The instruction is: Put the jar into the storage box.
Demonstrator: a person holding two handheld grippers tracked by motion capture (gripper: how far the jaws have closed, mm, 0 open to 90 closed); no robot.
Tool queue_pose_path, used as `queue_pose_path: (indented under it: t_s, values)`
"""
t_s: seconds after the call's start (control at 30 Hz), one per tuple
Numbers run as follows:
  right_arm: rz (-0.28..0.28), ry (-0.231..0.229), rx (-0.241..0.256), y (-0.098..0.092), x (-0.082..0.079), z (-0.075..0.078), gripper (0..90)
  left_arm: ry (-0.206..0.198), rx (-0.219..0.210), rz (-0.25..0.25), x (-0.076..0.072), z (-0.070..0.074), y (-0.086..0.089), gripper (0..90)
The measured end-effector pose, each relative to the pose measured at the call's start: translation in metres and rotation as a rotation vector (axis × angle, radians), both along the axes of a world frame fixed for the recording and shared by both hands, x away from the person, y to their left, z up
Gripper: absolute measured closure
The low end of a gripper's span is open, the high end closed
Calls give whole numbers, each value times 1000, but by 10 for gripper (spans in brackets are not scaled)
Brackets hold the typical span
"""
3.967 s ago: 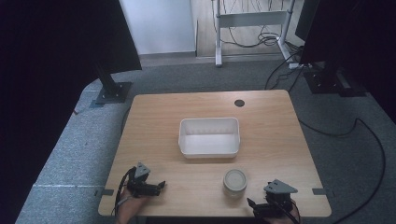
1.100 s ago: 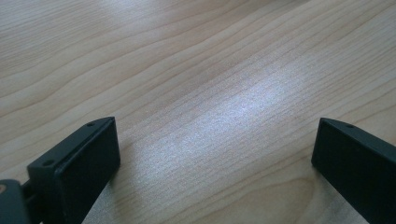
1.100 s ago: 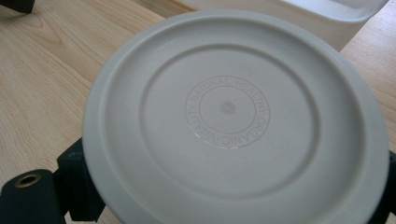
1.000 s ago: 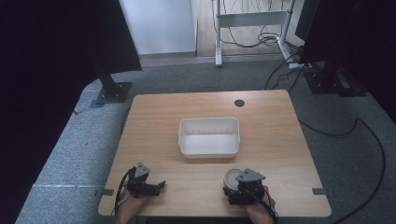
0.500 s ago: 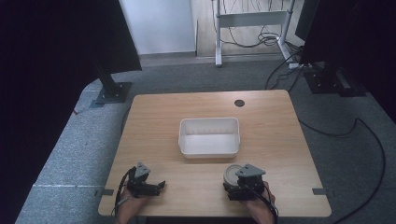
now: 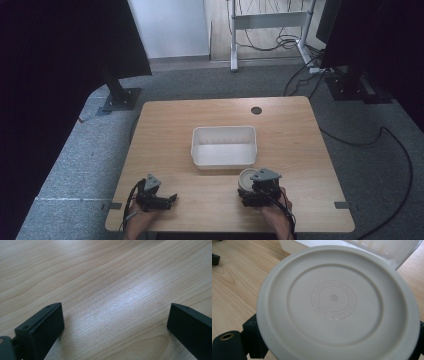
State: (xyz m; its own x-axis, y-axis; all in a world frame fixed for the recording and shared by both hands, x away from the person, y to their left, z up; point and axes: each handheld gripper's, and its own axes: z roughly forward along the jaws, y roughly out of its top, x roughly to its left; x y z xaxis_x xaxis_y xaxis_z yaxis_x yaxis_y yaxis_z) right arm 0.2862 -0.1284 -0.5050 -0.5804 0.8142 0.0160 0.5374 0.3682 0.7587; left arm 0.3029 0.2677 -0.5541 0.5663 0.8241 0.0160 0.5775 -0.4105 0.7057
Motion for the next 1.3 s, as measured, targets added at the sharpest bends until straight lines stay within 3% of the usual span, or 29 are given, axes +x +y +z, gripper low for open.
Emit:
queue_pose_path:
  t_s: [1.3]
  values:
    - [-11,-25,8,28,36,23,92,0,1,-2,0,0,0,7]
